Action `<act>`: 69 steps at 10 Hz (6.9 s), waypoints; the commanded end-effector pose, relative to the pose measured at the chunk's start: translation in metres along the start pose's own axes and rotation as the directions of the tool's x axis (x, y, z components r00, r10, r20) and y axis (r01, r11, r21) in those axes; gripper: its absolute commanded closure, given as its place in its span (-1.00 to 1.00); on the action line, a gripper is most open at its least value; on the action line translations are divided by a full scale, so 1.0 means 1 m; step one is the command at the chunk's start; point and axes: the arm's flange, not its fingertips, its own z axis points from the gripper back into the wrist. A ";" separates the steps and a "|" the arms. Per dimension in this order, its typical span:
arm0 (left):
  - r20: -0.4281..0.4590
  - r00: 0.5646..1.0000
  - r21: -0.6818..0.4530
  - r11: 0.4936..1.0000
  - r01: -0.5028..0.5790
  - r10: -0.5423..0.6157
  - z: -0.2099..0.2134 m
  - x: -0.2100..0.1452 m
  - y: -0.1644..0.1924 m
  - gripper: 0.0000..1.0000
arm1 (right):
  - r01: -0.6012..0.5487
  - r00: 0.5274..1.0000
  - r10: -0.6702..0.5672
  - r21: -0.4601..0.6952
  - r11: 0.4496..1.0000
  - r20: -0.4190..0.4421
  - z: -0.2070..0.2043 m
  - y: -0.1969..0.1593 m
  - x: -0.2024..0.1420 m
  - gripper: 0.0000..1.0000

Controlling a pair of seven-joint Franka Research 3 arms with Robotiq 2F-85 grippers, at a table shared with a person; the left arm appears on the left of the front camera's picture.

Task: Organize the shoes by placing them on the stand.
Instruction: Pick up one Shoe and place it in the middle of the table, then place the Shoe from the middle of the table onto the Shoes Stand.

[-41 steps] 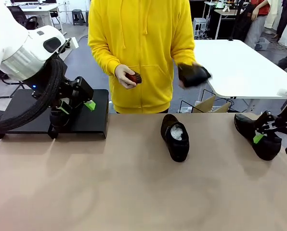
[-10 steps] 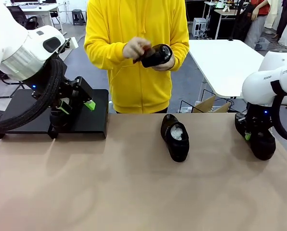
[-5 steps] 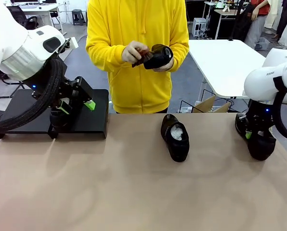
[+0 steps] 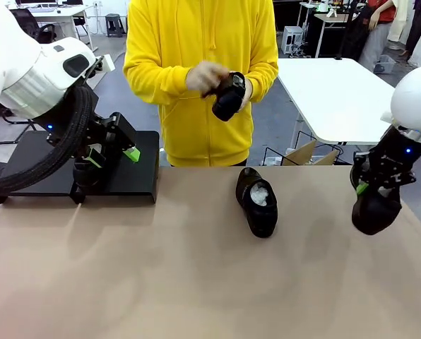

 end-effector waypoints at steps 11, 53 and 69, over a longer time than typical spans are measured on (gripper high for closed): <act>0.015 1.000 -0.018 1.000 -0.003 0.003 0.000 -0.003 0.002 -0.65 | -0.143 0.964 0.149 -0.042 0.989 0.222 0.044 0.120 -0.211 1.00; -0.182 0.944 0.056 0.961 -0.271 0.277 -0.002 -0.087 -0.062 -0.65 | -0.027 0.999 0.026 -0.050 0.998 -0.030 -0.005 0.033 -0.163 -1.00; -0.223 0.957 0.287 0.951 -0.119 0.187 -0.215 -0.109 -0.113 -0.56 | 0.076 0.997 -0.076 -0.032 0.997 -0.002 0.011 0.004 -0.122 -1.00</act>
